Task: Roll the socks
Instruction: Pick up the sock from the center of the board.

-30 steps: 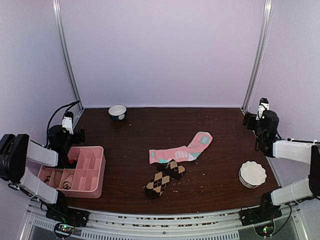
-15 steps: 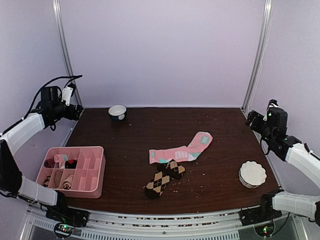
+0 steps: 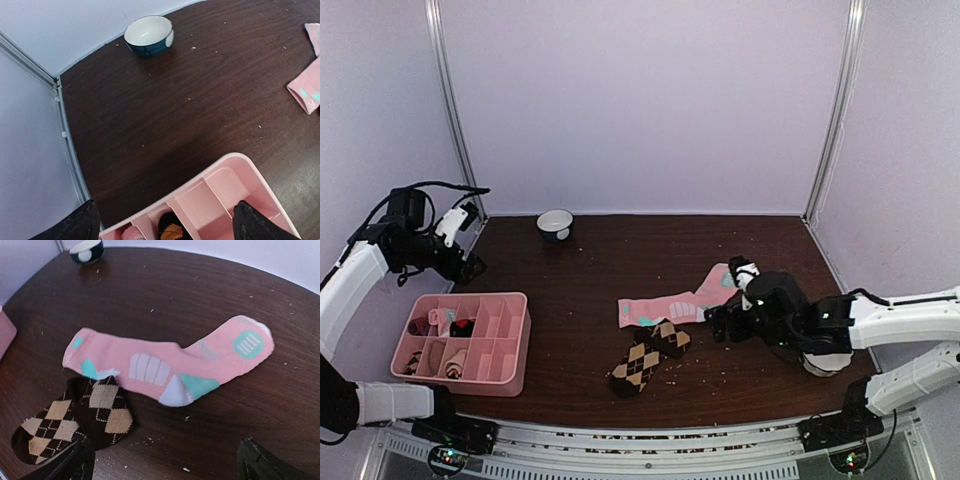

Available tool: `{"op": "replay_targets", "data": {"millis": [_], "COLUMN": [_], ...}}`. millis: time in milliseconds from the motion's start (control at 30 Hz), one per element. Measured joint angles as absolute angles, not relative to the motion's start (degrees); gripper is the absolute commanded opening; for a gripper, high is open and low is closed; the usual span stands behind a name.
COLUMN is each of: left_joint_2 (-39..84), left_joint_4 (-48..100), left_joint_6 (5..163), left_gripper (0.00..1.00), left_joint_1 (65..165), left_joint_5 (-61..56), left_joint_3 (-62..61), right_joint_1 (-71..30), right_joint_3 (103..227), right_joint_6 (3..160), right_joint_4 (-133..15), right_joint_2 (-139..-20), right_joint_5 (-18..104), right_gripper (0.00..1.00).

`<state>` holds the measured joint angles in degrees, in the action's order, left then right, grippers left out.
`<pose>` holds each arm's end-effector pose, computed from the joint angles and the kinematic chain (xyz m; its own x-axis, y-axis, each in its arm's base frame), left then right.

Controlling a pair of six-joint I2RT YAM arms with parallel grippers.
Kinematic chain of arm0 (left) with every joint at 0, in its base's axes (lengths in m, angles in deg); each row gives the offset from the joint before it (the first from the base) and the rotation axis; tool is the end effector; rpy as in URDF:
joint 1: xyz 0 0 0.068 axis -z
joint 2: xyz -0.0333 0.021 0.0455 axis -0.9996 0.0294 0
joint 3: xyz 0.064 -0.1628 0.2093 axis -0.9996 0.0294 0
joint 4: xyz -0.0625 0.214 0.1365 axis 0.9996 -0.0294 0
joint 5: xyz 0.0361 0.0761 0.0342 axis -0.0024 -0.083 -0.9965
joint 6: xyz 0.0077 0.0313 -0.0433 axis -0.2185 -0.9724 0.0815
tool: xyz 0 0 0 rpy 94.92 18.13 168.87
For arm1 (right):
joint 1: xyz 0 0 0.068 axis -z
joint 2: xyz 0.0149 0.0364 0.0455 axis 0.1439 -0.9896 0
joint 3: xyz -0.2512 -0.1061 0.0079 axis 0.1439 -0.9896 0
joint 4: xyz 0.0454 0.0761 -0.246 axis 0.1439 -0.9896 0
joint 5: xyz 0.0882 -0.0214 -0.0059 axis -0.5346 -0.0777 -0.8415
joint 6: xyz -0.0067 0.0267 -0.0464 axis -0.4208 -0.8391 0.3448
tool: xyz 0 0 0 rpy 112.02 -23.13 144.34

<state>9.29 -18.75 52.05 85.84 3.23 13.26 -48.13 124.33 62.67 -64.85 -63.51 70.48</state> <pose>0.2187 0.0008 0.3125 -0.6280 0.3153 -0.7115 0.3735 0.9242 0.0799 0.1417 0.1910 0.2177 -0.5716 -0.1228 -0.8113 -0.4228 0.8914 0.1630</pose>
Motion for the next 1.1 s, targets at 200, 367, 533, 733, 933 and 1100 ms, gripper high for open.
{"op": "replay_targets", "data": {"millis": [200,367,533,733,933,1100], "left_joint_2": [7.0,5.8,4.9,4.7,4.7,4.7], "left_joint_4": [-24.7,-27.8,-29.6,-30.4,-31.0,-31.6], "left_joint_6": [49.9,48.0,46.2,44.9,43.9,43.4], "left_gripper": [0.98,0.97,0.97,0.96,0.96,0.96], "left_joint_1": [85.8,85.8,85.8,85.8,85.8,85.8], "left_joint_5": [6.6,6.9,6.8,6.4,6.2,6.3], "left_joint_3": [15.3,17.3,17.8,18.0,18.3,18.3], "right_joint_1": [-54.6,-55.3,-56.4,-56.7,-56.5,-55.8], "right_joint_3": [131.1,132.3,134.8,137.2,137.1,136.9], "right_joint_6": [64.2,64.7,65.4,66.1,66.1,66.6], "right_joint_4": [-63.8,-61.0,-59.3,-58.2,-58.0,-58.2], "right_joint_2": [-81.6,-86.9,-92.6,-97.6,-98.7,-98.2], "right_joint_5": [68.1,64.6,61.7,60.2,60.2,60.2], "right_gripper": [0.83,0.77,0.65,0.59,0.54,0.52]}}
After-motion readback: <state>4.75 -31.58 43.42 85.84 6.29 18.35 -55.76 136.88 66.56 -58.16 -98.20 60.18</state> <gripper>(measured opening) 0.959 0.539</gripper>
